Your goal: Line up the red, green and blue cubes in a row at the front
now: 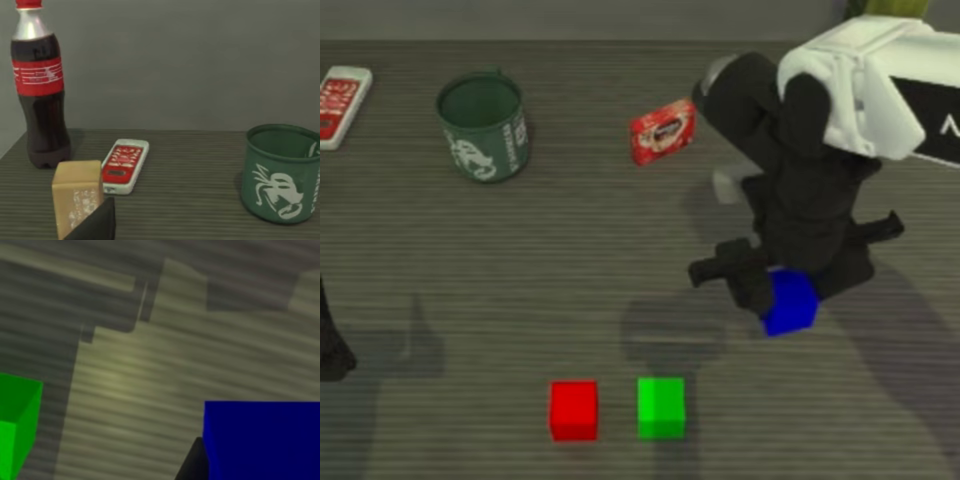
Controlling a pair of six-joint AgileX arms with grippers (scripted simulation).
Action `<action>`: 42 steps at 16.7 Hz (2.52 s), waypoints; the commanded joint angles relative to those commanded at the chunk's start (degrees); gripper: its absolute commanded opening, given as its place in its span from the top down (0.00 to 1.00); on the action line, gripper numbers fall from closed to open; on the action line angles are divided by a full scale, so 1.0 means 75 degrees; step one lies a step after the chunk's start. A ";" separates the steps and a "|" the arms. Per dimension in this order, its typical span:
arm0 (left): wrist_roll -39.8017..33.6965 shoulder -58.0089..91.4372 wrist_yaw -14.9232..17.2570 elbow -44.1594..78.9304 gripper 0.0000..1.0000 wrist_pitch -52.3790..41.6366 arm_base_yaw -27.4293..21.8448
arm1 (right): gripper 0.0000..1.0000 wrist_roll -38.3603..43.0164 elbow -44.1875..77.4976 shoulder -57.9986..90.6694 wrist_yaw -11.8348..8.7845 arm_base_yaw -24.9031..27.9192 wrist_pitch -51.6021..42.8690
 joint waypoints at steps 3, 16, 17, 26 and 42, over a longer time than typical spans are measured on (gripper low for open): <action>0.0000 0.0000 0.0000 0.0000 0.00 0.0000 0.0000 | 1.00 0.1707 -0.0894 -0.0730 0.0014 0.0574 0.0143; 0.0000 0.0000 0.0000 0.0000 0.00 0.0000 0.0000 | 1.00 0.3018 -0.2133 -0.1352 0.0034 0.1096 0.0921; 0.0000 0.0000 0.0000 0.0000 0.00 0.0000 0.0000 | 1.00 0.3030 -0.2314 -0.1251 0.0034 0.1098 0.1221; 0.0000 0.0000 0.0000 0.0000 0.00 0.0000 0.0000 | 1.00 0.3072 -0.3118 -0.0793 0.0045 0.1131 0.2480; 0.0000 0.0000 0.0000 0.0000 0.00 0.0000 0.0000 | 0.00 0.3072 -0.3118 -0.0793 0.0045 0.1131 0.2480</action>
